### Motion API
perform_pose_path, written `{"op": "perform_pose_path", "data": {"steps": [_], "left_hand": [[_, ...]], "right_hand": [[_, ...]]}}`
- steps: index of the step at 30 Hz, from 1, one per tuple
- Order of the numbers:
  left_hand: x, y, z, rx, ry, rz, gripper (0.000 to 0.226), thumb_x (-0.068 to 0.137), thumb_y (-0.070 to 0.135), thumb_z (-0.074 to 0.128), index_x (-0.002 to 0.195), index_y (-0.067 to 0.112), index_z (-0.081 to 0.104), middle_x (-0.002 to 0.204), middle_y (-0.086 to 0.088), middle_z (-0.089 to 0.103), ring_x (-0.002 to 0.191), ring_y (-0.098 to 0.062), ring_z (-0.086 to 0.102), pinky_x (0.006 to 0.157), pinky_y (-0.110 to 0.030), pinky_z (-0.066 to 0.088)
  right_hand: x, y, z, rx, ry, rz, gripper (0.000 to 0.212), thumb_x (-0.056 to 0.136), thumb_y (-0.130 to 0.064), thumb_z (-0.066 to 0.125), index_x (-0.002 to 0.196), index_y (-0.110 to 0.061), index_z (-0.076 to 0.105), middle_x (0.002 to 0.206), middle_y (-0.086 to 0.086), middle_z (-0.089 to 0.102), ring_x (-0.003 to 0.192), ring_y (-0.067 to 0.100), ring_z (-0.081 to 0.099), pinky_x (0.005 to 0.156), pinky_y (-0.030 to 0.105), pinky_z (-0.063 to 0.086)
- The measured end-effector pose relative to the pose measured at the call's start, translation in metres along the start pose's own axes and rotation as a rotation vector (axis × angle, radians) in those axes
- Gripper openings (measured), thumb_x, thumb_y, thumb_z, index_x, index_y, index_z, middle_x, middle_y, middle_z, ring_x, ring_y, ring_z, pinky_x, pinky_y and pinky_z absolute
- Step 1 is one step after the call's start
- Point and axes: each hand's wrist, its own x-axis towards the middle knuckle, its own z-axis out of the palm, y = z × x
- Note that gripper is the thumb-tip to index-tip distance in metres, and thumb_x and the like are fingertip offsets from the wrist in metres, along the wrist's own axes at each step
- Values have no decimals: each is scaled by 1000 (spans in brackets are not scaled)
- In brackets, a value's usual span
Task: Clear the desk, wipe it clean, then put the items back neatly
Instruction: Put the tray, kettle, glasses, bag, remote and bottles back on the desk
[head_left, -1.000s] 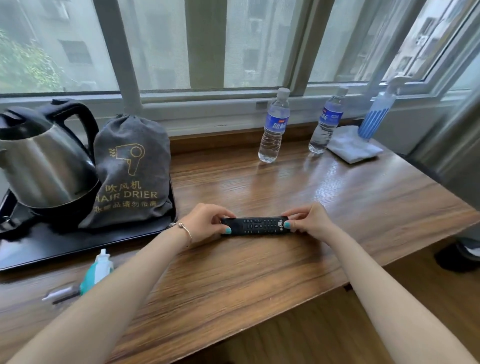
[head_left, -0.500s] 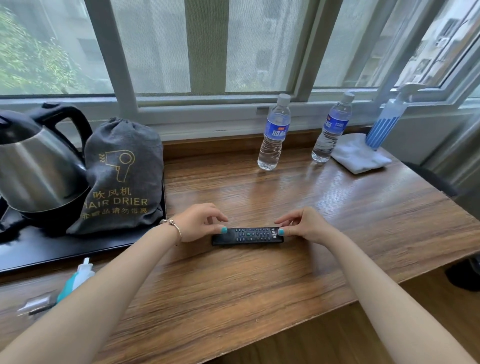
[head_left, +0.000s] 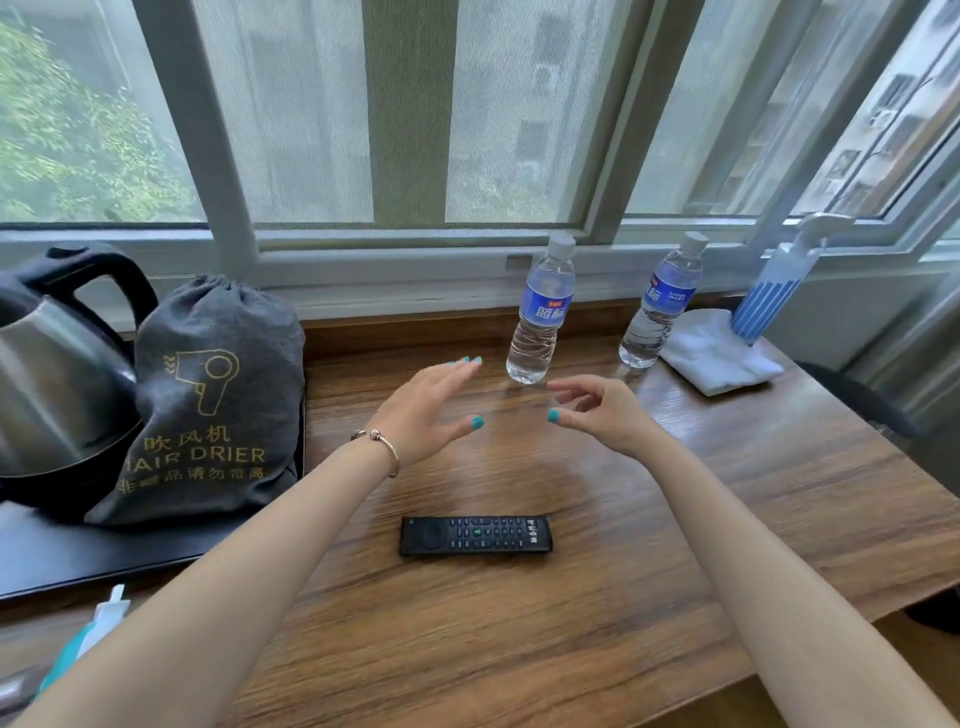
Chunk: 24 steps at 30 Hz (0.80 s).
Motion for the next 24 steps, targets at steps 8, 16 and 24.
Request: {"op": "perform_pose_path", "data": {"steps": [8,16,24], "left_hand": [[38,10,-7,150,76,-24,78,93,48,52,150,42,-1,161,7,1,148,-15,-4,121,-35,9],[26,-1,-34,317,66,-2,81,94,46,51,150,37,-7,162,3,-2,148,-17,-8,120,-33,0],[2,-16,-56,440,60,-18,86,93,47,52,148,39,-14,162,2,-4,148,-18,-9,119,-36,-3]], "right_hand": [[66,-41,-20,-76,486,-179,56,80,-19,79,132,-25,59,103,-1,47,77,8,51,77,17,46],[108,-78,-25,-259,447,-133,96,74,-36,83,150,-44,25,149,12,22,132,34,28,102,34,27],[110,-79,-14,-101,423,-177,86,79,-13,78,149,-37,34,147,4,47,131,25,48,95,27,41]]}}
